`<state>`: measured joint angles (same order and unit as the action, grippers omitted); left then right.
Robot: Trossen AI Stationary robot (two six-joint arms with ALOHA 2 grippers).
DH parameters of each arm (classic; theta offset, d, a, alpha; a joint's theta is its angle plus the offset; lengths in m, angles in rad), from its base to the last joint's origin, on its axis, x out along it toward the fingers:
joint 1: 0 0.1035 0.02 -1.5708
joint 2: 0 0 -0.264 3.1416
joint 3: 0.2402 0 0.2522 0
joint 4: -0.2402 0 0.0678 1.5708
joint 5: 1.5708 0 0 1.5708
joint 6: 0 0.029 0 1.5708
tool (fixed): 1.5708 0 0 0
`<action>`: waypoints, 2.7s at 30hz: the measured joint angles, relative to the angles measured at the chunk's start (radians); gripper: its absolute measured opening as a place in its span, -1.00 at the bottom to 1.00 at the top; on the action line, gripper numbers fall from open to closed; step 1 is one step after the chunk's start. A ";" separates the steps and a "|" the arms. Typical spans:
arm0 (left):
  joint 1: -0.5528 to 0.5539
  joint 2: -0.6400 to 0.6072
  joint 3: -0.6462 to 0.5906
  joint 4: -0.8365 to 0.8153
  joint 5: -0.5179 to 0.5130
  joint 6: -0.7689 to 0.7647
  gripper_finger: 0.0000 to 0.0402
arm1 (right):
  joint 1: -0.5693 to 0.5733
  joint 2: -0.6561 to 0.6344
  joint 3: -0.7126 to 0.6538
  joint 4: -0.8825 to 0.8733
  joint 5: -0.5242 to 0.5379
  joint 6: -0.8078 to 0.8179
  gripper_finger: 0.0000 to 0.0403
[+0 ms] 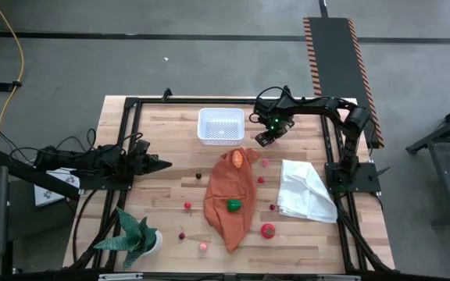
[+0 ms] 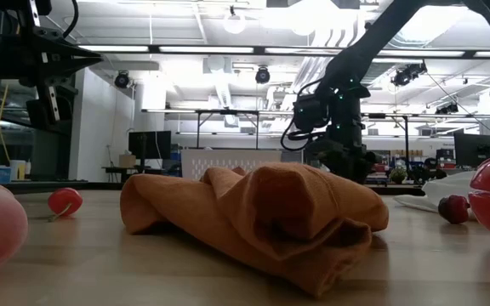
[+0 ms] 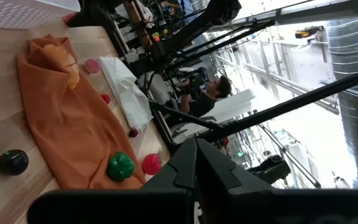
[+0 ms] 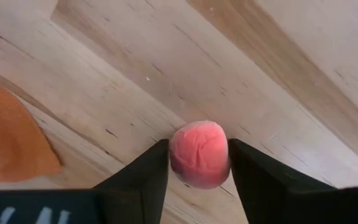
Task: Pick and placing Produce into tupperware
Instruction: Put the top pink peach into the white basket
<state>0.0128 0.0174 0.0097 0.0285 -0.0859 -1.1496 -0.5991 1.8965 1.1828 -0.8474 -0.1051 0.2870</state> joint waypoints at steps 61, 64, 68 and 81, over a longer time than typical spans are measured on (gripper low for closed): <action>0.000 0.000 0.000 0.000 -0.002 0.000 -1.00 | -0.023 -0.750 0.000 0.038 -0.037 0.151 -0.41; 0.000 0.000 0.000 0.001 -0.007 0.000 -1.00 | -0.023 -0.802 0.000 0.073 -0.059 0.162 -0.41; 0.000 0.000 0.000 0.001 -0.008 0.000 -1.00 | -0.022 -0.864 0.000 0.122 -0.072 0.184 -0.41; 0.000 0.000 0.000 0.002 -0.012 0.000 -1.00 | -0.022 -0.984 0.001 0.383 -0.112 0.240 -0.41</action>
<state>0.0124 0.0170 0.0097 0.0303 -0.0978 -1.1500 -0.6212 0.9125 1.1835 -0.4649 -0.2172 0.5269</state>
